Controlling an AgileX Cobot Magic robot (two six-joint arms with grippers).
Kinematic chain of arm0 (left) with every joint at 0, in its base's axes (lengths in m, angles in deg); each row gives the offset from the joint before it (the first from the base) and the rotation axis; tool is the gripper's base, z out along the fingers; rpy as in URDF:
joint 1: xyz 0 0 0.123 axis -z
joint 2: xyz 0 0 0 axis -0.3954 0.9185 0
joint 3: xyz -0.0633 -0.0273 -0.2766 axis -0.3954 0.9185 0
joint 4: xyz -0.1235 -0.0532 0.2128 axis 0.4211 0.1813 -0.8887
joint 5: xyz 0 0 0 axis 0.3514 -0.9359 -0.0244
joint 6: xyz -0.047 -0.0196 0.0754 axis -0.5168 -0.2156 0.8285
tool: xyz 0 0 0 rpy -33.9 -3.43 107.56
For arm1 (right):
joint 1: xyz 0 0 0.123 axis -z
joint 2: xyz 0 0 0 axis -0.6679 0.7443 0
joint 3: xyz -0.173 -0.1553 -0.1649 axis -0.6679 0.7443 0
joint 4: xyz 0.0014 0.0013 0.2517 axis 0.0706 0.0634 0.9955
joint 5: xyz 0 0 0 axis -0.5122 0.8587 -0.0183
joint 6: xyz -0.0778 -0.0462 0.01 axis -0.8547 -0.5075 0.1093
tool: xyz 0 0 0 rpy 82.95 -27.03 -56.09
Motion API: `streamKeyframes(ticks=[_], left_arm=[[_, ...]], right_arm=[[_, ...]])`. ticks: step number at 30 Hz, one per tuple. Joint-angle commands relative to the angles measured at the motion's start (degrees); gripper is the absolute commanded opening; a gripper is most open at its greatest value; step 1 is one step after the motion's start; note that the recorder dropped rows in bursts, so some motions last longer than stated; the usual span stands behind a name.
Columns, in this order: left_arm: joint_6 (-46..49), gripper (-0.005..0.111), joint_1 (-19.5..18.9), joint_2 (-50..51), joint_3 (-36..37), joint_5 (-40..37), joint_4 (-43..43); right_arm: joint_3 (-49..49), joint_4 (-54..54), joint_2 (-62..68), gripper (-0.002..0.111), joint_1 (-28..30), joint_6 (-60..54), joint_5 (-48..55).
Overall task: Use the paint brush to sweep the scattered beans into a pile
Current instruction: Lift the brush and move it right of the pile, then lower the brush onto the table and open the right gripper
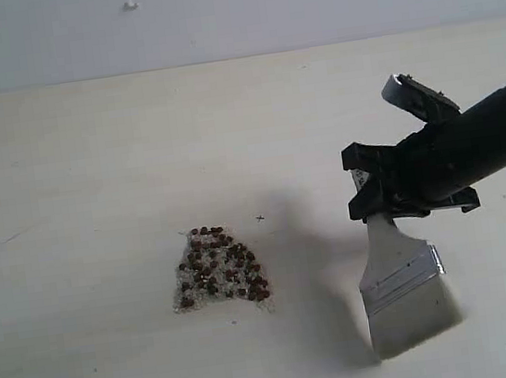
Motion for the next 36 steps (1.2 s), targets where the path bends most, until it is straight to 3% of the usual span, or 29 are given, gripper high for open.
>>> streamKeyframes(ticks=[1, 11, 13, 18, 20, 25, 27, 30, 31, 36], left_arm=[[0.13, 0.0, 0.41, -0.09, 0.19, 0.11, 0.48], [0.13, 0.0, 0.41, -0.09, 0.19, 0.11, 0.48], [0.13, 0.0, 0.41, -0.09, 0.19, 0.11, 0.48], [0.13, 0.0, 0.41, -0.09, 0.19, 0.11, 0.48], [0.13, 0.0, 0.41, -0.09, 0.19, 0.11, 0.48], [0.13, 0.0, 0.41, -0.09, 0.19, 0.11, 0.48], [0.13, 0.0, 0.41, -0.09, 0.19, 0.11, 0.48], [0.13, 0.0, 0.41, -0.09, 0.19, 0.11, 0.48], [0.13, 0.0, 0.41, -0.09, 0.19, 0.11, 0.48], [0.13, 0.0, 0.41, -0.09, 0.19, 0.11, 0.48]], right_arm=[[0.43, 1.6, 0.74, 0.002, -0.05, -3.1, 0.86], [0.43, 7.86, 3.83, 0.014, -0.05, -9.84, 0.42], [0.43, 8.78, 3.83, 0.02, -0.05, -11.51, -0.41], [0.31, 9.02, 3.83, 0.051, -0.05, -13.11, -2.05], [0.31, 9.17, 3.14, 0.055, -0.05, -13.19, -5.13], [0.31, 8.63, -2.73, 0.052, -0.05, -13.08, -13.81], [0.59, 7.57, -7.22, 0.044, -0.05, -13.18, -17.1], [2.93, 7.5, -14.91, 0.007, -0.05, -13.47, -21.43], [4.16, 7.5, -17.9, 0.001, -0.05, -14.18, -23.14], [11.4, 7.5, -33.62, 0.0, -0.05, -15.49, -31.41]])
